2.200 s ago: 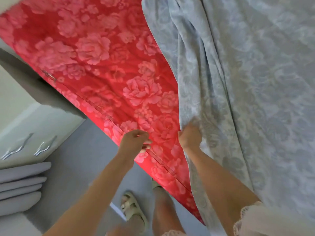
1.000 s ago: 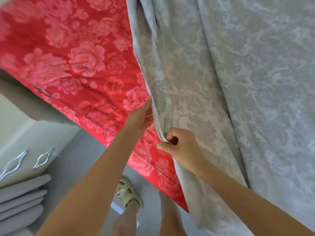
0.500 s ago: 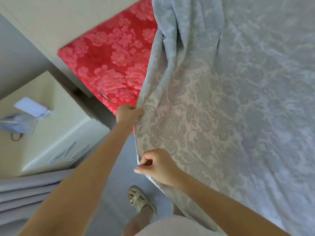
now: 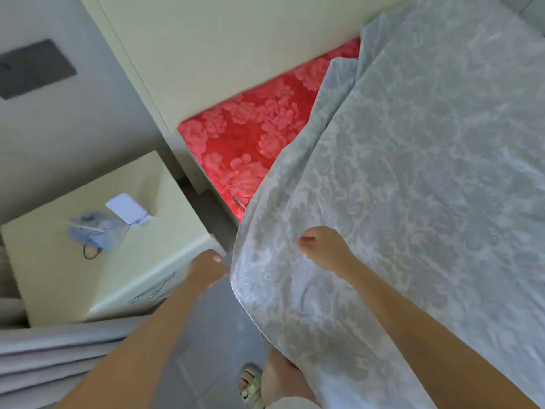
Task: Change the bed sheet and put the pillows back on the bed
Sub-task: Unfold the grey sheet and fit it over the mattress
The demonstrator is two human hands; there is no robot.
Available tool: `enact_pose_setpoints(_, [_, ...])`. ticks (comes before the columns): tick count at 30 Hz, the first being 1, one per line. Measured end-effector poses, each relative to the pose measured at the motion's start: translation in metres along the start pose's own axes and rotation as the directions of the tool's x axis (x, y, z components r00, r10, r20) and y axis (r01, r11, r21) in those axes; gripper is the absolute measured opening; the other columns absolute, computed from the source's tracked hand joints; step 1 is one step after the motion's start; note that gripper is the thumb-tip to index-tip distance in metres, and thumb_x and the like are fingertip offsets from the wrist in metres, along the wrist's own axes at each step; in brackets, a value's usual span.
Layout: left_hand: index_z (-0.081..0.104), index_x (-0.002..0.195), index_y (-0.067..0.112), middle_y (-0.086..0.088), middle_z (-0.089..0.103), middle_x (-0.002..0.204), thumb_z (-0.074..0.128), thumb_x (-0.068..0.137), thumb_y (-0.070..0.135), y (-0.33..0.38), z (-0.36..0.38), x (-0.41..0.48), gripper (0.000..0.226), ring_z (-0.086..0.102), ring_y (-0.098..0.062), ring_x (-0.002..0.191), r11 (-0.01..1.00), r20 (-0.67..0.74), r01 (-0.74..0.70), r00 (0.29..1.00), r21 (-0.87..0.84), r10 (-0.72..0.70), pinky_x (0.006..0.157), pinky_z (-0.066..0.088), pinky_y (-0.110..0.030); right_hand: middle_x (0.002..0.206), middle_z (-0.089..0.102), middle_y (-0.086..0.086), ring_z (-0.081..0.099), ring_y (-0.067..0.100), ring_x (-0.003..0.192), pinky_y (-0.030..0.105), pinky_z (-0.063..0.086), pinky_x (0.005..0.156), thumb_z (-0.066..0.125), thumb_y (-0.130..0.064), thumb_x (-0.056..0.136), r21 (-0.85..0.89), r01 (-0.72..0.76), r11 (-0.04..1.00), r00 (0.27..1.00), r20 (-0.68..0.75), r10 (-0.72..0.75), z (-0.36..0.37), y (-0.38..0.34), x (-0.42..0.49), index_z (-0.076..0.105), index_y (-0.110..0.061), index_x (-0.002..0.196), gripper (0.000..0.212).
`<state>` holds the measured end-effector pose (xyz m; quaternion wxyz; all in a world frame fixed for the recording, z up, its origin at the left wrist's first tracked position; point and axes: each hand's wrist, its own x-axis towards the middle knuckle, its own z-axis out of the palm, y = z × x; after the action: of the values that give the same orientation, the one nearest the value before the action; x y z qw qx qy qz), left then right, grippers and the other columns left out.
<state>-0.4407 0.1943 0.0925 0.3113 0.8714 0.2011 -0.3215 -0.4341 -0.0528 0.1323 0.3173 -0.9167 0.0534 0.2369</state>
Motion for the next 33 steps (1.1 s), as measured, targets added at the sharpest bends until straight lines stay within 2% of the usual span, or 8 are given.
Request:
enact_pose_setpoints(4, [0.064,0.113,0.01,-0.003,0.057,0.128,0.056,0.089,0.013,0.036,-0.025,0.05,0.025,0.047,-0.021,0.124,0.994,-0.062,-0.111,0.992,0.001,0.111,0.1,0.032,-0.026,0.082,0.065,0.019,0.059,0.026,0.072,0.032,0.043,0.064,0.049,-0.019,0.092,-0.04,-0.033,0.999,0.995,-0.094,0.029,-0.014,-0.02,0.075,0.063,0.008,0.084,0.031])
enact_pose_setpoints(11, [0.07,0.097,0.012,-0.006,0.068,0.106,0.056,0.09,0.014,0.107,-0.068,0.163,0.015,0.06,-0.022,0.102,0.975,-0.121,-0.171,0.981,-0.143,0.155,0.087,0.046,-0.03,0.112,0.059,0.009,0.053,0.025,0.108,0.033,0.041,0.087,0.044,-0.034,0.098,-0.167,-0.036,0.985,0.977,-0.214,0.0,-0.013,-0.056,0.251,0.057,-0.006,0.114,0.035])
enact_pose_setpoints(15, [0.069,0.103,0.014,-0.003,0.067,0.104,0.054,0.092,0.017,0.128,-0.078,0.221,0.018,0.058,-0.016,0.097,0.973,-0.114,-0.192,0.977,-0.128,0.178,0.078,0.037,-0.024,0.125,0.054,0.009,0.046,0.028,0.117,0.038,0.036,0.097,0.046,-0.041,0.096,-0.597,0.101,0.796,0.973,-0.106,-0.203,0.001,-0.057,0.343,0.052,-0.012,0.127,0.043])
enact_pose_setpoints(19, [0.066,0.089,0.022,0.0,0.068,0.093,0.054,0.09,0.017,0.133,-0.073,0.259,0.013,0.061,-0.018,0.091,0.97,-0.079,-0.186,0.981,-0.158,0.175,0.079,0.043,-0.028,0.129,0.052,0.015,0.049,0.035,0.117,0.048,0.035,0.098,0.043,-0.062,0.089,-0.759,-0.077,0.646,0.996,-0.084,0.02,0.008,-0.025,0.388,0.04,-0.007,0.136,0.072])
enact_pose_setpoints(24, [0.066,0.093,0.019,-0.003,0.068,0.095,0.053,0.092,0.016,0.143,-0.056,0.287,0.014,0.062,-0.02,0.092,0.976,0.014,-0.171,0.985,-0.133,0.175,0.074,0.04,-0.027,0.112,0.061,0.013,0.06,0.03,0.1,0.038,0.045,0.076,0.033,-0.072,0.086,-0.526,-0.409,0.746,0.913,-0.249,0.325,-0.002,0.052,0.387,0.041,0.002,0.131,0.087])
enact_pose_setpoints(28, [0.068,0.094,0.013,-0.006,0.068,0.093,0.053,0.091,0.018,0.163,-0.042,0.3,0.015,0.063,-0.025,0.094,0.972,0.081,-0.159,0.981,-0.171,0.174,0.08,0.044,-0.031,0.098,0.064,0.01,0.061,0.027,0.09,0.034,0.046,0.073,0.046,-0.035,0.096,-0.442,-0.268,0.856,0.962,-0.178,0.209,-0.024,0.066,0.398,0.056,-0.005,0.103,0.032])
enact_pose_setpoints(31, [0.068,0.087,0.015,-0.008,0.07,0.091,0.048,0.072,0.033,0.181,-0.038,0.307,0.032,0.064,-0.026,0.089,0.959,0.052,-0.171,0.981,-0.226,0.187,0.081,0.047,-0.034,0.061,0.044,-0.003,0.044,0.015,0.061,0.032,0.033,0.063,0.052,-0.011,0.09,-0.091,-0.148,0.985,0.97,-0.208,0.127,-0.038,0.037,0.386,0.04,-0.017,0.064,0.028])
enact_pose_setpoints(33, [0.065,0.082,0.018,-0.006,0.07,0.088,0.044,0.066,0.034,0.191,-0.035,0.311,0.031,0.063,-0.023,0.084,0.949,0.011,-0.171,0.983,-0.265,0.181,0.076,0.045,-0.031,0.058,0.048,-0.003,0.048,0.01,0.057,0.033,0.042,0.06,0.06,-0.01,0.085,0.425,-0.079,0.902,0.988,-0.087,0.127,-0.054,0.009,0.356,0.048,-0.015,0.061,0.027])
